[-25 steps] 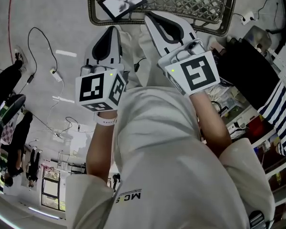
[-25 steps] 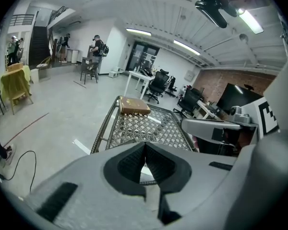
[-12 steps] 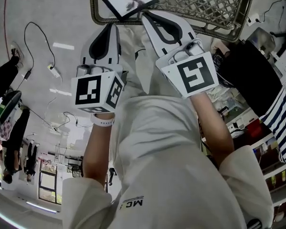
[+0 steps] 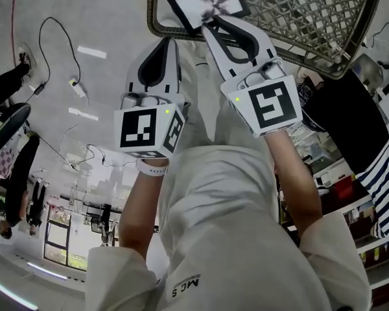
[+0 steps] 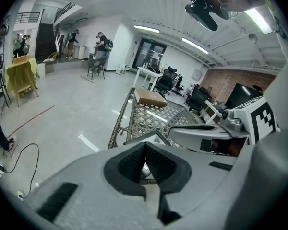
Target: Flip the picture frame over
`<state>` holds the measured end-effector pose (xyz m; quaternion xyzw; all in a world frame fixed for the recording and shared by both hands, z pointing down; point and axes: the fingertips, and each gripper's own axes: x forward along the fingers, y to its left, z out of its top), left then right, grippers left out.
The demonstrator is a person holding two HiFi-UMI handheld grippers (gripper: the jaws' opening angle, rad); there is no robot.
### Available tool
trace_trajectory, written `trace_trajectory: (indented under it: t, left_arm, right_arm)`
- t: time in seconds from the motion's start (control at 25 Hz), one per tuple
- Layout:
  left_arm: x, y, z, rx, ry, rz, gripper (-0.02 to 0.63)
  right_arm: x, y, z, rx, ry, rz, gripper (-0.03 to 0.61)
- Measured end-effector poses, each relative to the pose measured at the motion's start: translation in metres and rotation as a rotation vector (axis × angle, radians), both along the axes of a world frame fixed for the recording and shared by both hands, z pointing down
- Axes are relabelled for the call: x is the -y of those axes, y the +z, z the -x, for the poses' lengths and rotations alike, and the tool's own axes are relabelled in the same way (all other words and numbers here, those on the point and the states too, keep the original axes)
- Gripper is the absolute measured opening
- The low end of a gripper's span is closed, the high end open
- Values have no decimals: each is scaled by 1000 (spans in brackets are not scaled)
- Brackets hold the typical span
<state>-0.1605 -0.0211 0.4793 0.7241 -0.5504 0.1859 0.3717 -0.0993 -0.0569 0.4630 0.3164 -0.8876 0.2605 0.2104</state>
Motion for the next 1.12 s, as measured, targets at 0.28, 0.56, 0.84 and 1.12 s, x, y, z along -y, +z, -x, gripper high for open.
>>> trace_trajectory:
  t: [0.28, 0.56, 0.84, 1.12]
  left_arm:
    - [-7, 11, 18, 8, -40, -2, 25]
    - [-17, 13, 19, -4, -35, 5, 25]
    - [-29, 15, 34, -9, -35, 19, 25]
    - [-38, 23, 45, -27, -47, 37, 25]
  right_arm:
    - [-13, 29, 15, -59, -51, -3, 92]
    - [-28, 48, 20, -113, -31, 38, 107]
    - [-34, 65, 34, -193, -19, 54, 114]
    - [-33, 89, 33, -267, 40, 110, 118]
